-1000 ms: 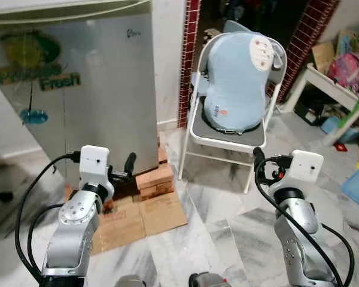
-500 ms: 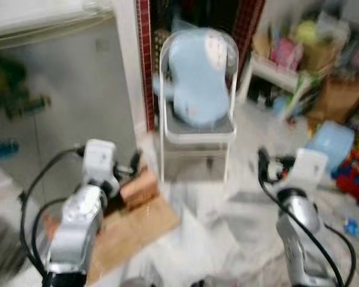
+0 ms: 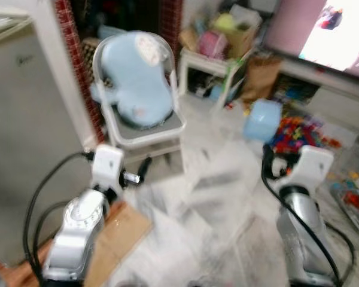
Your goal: Restocking fridge
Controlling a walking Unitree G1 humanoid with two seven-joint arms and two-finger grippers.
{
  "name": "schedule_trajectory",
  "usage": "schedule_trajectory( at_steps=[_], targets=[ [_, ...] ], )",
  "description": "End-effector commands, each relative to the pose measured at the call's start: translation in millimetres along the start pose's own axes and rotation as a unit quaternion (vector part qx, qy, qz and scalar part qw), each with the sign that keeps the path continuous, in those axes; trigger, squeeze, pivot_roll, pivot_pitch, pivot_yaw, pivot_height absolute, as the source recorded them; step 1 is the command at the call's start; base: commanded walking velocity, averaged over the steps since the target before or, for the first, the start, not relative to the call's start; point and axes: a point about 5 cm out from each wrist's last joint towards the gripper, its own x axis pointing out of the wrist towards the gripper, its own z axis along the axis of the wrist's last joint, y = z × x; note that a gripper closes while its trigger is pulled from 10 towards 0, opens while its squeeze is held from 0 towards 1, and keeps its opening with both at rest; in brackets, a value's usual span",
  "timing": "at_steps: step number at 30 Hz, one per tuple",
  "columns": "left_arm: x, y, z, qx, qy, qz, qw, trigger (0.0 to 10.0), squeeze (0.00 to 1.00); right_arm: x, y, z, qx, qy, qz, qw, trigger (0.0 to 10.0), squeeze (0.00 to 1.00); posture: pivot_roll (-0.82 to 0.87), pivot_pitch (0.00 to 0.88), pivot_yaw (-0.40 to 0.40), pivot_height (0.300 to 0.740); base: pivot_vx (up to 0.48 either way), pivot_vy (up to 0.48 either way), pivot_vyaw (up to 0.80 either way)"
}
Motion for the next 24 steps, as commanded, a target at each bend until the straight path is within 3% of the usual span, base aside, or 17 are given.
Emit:
schedule_trajectory(
  at_steps=[1,24],
  targets=[
    [1.8,-6.6,4,-0.006,-0.012,-0.018,1.0,10.0,0.0,2.6,-5.4,3,-0.003,-0.005,-0.013,1.0,10.0,0.0,0.06,0.0,-0.013,0.74,0.0,0.0,-0.8],
    [1.1,-20.2,3,-0.022,-0.019,-0.063,0.998,10.0,0.0,1.3,1.8,-1,0.002,-0.004,-0.005,1.0,10.0,0.0,0.05,0.0,-0.007,0.74,0.021,0.0,-0.79]
  ],
)
